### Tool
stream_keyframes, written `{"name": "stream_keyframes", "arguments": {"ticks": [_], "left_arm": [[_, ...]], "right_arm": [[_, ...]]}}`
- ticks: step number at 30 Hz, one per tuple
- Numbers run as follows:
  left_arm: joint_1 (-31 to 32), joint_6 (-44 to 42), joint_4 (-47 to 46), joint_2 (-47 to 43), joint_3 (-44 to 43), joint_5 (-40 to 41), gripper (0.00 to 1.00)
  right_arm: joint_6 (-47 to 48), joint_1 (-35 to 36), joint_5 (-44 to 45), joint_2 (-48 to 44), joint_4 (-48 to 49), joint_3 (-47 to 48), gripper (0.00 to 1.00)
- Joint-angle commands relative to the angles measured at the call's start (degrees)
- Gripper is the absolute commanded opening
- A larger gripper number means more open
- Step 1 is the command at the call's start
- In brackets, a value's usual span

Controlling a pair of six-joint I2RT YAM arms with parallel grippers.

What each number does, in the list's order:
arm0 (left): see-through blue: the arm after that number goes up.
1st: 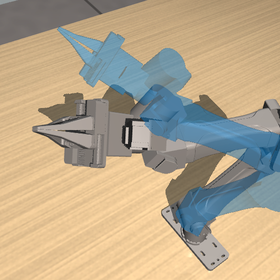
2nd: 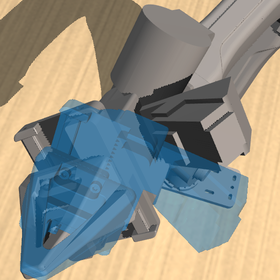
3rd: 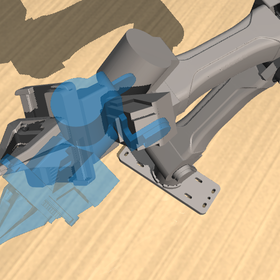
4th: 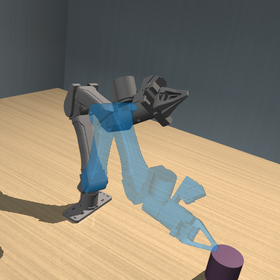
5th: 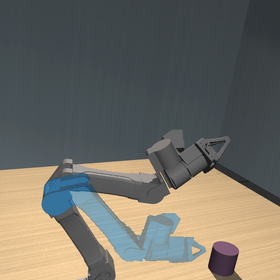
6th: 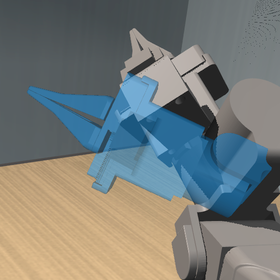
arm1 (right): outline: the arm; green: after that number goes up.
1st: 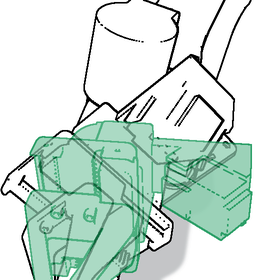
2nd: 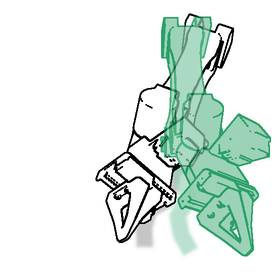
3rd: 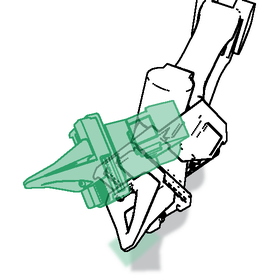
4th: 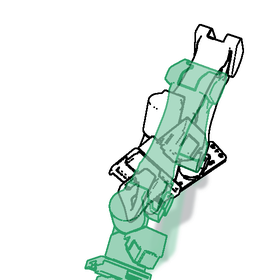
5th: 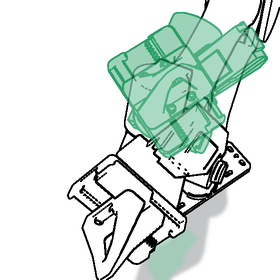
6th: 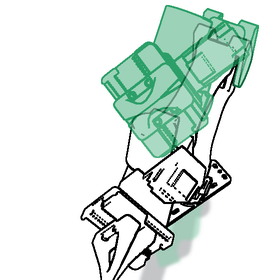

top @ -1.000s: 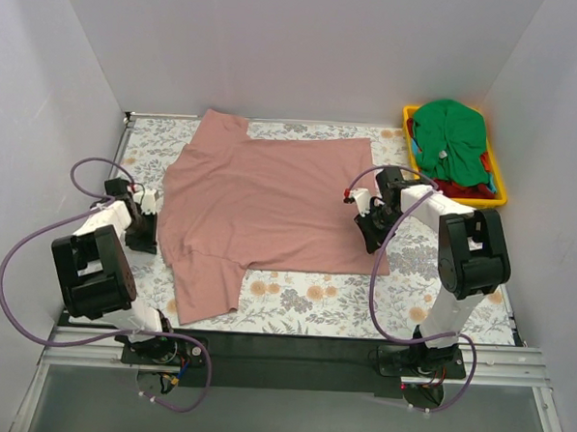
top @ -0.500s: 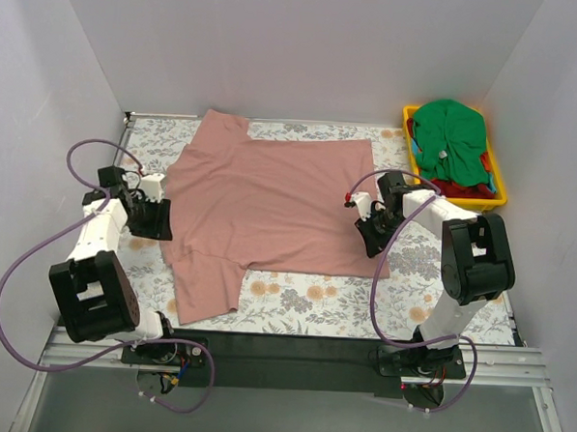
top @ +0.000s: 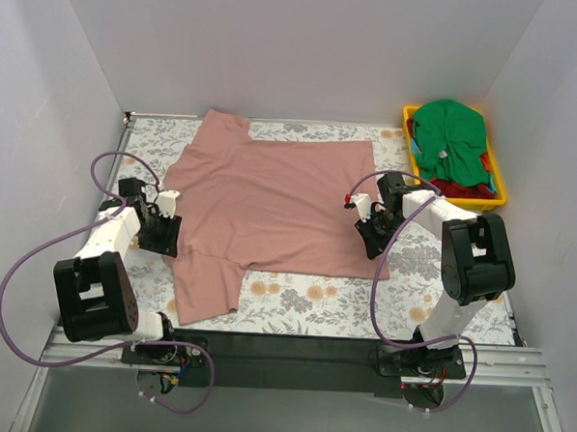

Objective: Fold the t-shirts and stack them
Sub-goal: Flatten the tshirt out

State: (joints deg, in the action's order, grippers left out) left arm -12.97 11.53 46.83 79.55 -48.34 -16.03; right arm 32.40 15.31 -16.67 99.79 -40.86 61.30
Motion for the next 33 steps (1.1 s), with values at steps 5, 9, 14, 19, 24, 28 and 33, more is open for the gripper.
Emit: {"name": "stream_keyframes", "arguments": {"ticks": [5,9,14,19,24,28,33], "left_arm": [[2.4,3.8,-4.4,2.1,-1.7,3.8,0.34],[2.4,5.6,-6.8,3.9,-2.2,6.5,0.29],[3.0,6.7,-7.5,6.2,-2.8,8.3,0.26],[3.7,7.0,-8.8,7.0,-1.6,9.3,0.25],[4.1,7.2,-10.0,7.2,-0.3,10.8,0.20],[4.0,7.2,-9.7,7.3,-0.1,12.1,0.12],[4.0,7.5,-9.2,7.0,-0.4,12.7,0.04]], "right_arm": [[1.0,0.2,0.1,1.1,-2.5,0.0,0.22],[0.8,0.2,-0.1,1.3,-2.4,0.0,0.21],[1.1,0.2,0.1,1.4,-2.2,-0.2,0.21],[1.2,0.2,0.1,1.8,-2.0,-0.5,0.21],[1.1,0.2,0.1,2.1,-1.7,-0.7,0.21],[1.1,0.2,0.1,2.3,-1.5,-0.7,0.21],[1.1,0.2,0.2,2.5,-1.2,-1.4,0.20]]}}
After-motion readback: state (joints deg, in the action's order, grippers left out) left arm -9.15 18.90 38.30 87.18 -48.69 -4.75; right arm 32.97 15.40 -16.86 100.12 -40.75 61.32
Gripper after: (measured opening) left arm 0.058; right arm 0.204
